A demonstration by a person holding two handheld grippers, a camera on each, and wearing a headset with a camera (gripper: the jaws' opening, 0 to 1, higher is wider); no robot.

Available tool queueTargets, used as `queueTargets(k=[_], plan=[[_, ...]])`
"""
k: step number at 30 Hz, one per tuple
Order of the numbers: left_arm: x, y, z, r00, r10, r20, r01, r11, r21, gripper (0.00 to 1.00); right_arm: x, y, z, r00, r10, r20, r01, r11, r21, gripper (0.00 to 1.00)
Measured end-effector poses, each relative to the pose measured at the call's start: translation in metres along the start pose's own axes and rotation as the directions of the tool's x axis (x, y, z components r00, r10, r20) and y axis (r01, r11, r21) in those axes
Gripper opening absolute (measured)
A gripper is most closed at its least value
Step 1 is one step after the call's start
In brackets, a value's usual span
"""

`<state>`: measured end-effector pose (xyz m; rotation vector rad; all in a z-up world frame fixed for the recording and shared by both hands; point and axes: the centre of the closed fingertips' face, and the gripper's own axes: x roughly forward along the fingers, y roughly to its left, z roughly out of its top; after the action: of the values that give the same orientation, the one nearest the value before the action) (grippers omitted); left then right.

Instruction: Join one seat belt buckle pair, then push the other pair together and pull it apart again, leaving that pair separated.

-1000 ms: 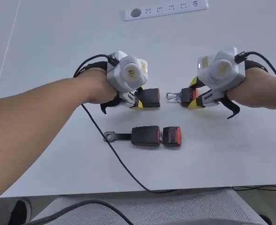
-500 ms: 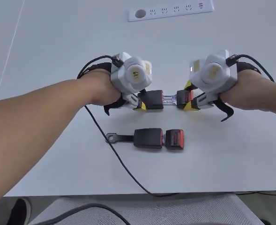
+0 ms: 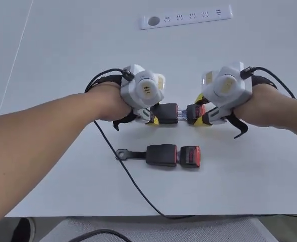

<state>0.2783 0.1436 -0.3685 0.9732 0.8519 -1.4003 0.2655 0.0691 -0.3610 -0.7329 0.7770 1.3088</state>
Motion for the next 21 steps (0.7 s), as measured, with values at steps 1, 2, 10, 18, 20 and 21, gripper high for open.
queueTargets(k=[1, 2, 10, 18, 20, 21], plan=[[0.000, 0.000, 0.000, 1.0000, -0.003, -0.003, 0.003, 1.000, 0.006, 0.29, 0.000, 0.000, 0.000, 1.0000, -0.001, 0.001, 0.001, 1.000, -0.002, 0.31], [0.001, 0.000, 0.000, 0.9999, -0.006, -0.009, 0.007, 1.000, 0.021, 0.29, 0.000, 0.000, 0.000, 1.0000, -0.003, 0.001, 0.003, 1.000, -0.004, 0.31], [0.002, 0.001, -0.001, 1.0000, -0.003, -0.004, 0.003, 1.000, 0.017, 0.29, 0.002, -0.001, 0.003, 1.0000, -0.003, -0.009, 0.002, 1.000, -0.006, 0.30], [0.003, 0.001, -0.001, 1.0000, -0.010, 0.001, 0.010, 1.000, 0.010, 0.29, 0.003, -0.002, 0.005, 0.9997, 0.005, -0.022, -0.006, 1.000, -0.012, 0.29], [0.004, 0.002, -0.002, 0.9999, -0.012, 0.005, 0.012, 1.000, 0.008, 0.29, 0.005, -0.001, 0.009, 0.9998, 0.005, -0.019, -0.006, 1.000, -0.015, 0.29], [0.003, 0.001, -0.001, 0.9999, -0.011, 0.006, 0.011, 1.000, 0.007, 0.29, 0.007, -0.001, 0.011, 0.9999, 0.003, -0.016, -0.003, 1.000, -0.015, 0.29]])
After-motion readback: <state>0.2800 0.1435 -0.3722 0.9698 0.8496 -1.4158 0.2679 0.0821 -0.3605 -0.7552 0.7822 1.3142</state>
